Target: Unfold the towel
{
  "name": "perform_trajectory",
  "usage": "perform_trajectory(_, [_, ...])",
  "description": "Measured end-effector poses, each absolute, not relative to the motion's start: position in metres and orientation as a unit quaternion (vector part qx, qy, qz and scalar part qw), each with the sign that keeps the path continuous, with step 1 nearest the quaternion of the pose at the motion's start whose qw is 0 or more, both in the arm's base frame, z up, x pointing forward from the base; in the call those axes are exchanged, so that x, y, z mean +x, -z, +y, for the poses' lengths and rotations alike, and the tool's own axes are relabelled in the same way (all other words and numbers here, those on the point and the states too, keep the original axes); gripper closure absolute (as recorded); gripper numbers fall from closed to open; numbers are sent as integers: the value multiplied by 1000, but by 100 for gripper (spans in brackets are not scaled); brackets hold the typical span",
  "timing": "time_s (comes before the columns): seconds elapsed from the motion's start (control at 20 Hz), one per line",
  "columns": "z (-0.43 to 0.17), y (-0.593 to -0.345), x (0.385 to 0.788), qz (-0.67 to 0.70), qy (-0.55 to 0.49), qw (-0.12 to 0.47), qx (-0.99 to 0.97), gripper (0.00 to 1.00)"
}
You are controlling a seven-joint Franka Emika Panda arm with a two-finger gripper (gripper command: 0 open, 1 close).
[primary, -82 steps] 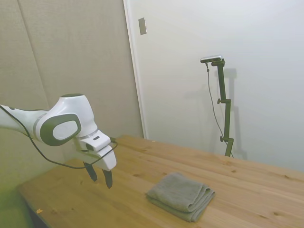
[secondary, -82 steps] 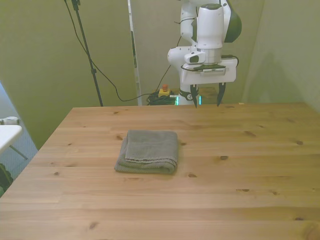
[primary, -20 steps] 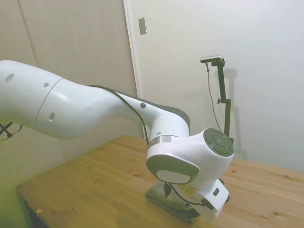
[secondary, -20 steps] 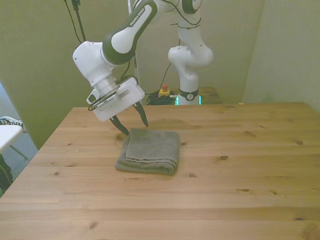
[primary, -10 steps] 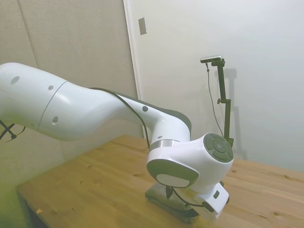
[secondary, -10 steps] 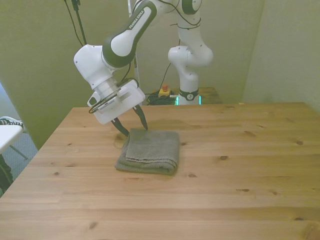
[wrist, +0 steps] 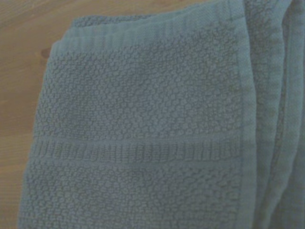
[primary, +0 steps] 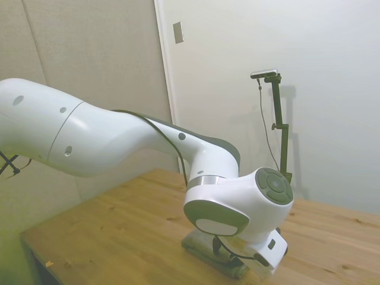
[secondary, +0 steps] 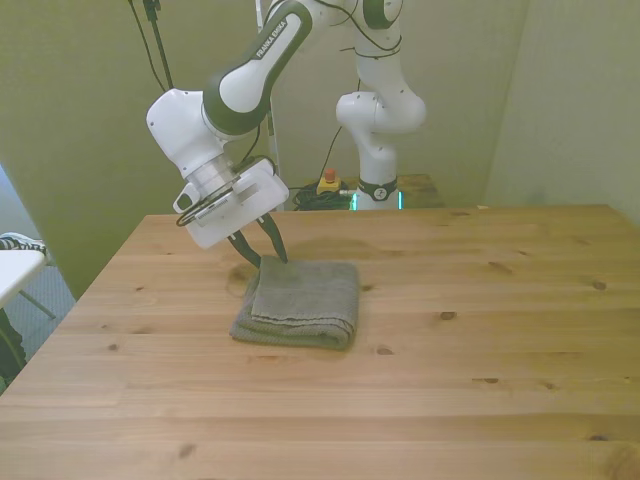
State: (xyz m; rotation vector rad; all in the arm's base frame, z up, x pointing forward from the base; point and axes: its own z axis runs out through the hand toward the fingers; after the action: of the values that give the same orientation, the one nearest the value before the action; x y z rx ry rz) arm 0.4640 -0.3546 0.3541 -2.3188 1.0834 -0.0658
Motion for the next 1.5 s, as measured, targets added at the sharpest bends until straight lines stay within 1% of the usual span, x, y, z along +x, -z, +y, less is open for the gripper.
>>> perform_trajectory(0.65, [-361,-357,460,413,32,291,-862,100])
perform_trajectory(0.75, [-359,-363,462,409,36,293,-863,100])
perform_trajectory(0.85, [-349,-374,468,398,43,295,-867,100])
perform_trajectory(1.0, [-315,-395,488,368,49,300,-879,100])
perform_trajectory(1.1, [-286,-404,506,350,49,300,-886,100])
perform_trajectory(1.3, [-223,-408,536,315,41,296,-901,100])
perform_trajectory(1.5, [-155,-408,546,279,27,291,-915,100])
